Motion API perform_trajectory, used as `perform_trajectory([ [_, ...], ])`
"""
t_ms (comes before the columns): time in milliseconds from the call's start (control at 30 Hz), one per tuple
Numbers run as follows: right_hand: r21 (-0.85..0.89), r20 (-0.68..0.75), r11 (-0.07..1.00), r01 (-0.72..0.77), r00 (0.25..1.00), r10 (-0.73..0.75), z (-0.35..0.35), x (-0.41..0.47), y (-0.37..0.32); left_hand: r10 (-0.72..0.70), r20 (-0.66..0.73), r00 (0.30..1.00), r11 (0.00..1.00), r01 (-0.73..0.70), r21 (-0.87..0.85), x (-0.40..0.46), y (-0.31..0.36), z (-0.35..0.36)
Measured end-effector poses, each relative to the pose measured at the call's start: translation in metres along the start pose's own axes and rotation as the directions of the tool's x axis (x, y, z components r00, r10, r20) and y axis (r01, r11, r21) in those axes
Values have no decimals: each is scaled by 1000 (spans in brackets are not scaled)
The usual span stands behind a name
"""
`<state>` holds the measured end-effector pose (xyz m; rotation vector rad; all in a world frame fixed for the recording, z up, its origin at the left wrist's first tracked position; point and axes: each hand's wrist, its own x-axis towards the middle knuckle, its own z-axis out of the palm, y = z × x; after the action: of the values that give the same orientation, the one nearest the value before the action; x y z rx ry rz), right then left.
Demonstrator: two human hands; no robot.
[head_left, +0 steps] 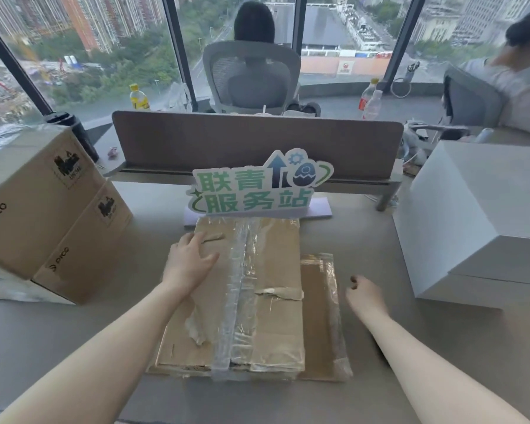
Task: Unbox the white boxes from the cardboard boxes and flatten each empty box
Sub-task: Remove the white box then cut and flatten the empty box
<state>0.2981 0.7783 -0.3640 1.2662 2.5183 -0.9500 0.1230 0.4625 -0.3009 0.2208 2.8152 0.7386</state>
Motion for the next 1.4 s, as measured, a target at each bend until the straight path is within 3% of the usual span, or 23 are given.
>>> perform_trajectory([
  [133, -307, -34, 931, -198, 980, 197, 4, 6, 38, 84, 35, 996, 993, -86, 78, 14, 13, 9],
  [300, -348, -32, 891, -290, 954, 298, 20, 6, 58, 144, 48, 988, 985, -147, 89, 32, 15, 12],
  [400, -334, -43, 909, -248, 968, 248, 29, 6, 66, 156, 54, 986, 984, -159, 76, 39, 14, 14],
  [500, -241, 4, 950, -197, 979, 204, 32, 0, 65, 152, 57, 987, 984, -156, 81, 43, 14, 15],
  [600, -17, -18, 989, -145, 989, 145, 29, -4, 44, 151, 54, 987, 984, -155, 87, 47, 14, 14],
  [700, 254, -138, 964, 84, 989, -50, 12, -3, -13, 158, 45, 986, 985, -161, 68, 55, 13, 14],
  [767, 292, -182, 922, 254, 961, -207, -7, -1, -62, 155, 43, 987, 986, -158, 49, 60, 13, 14],
  [833, 196, -121, 898, 394, 919, -376, -20, 5, -111, 149, 48, 988, 987, -151, 52, 64, 14, 14],
  [933, -96, 38, 810, 579, 815, -578, -25, 16, -169, 176, 57, 983, 976, -182, 120, 67, 13, 15],
  [1100, -492, 312, 554, 672, 730, -609, -25, 47, -234, 229, 10, 973, 957, -227, 180, 68, 5, 20],
  [1267, -543, 462, 368, 755, 634, -619, -25, 64, -262, 213, 11, 977, 966, -213, 148, 72, 4, 22],
  [1400, -535, 504, 316, 783, 596, -624, -23, 70, -269, 206, 2, 979, 971, -205, 123, 72, 1, 23],
])
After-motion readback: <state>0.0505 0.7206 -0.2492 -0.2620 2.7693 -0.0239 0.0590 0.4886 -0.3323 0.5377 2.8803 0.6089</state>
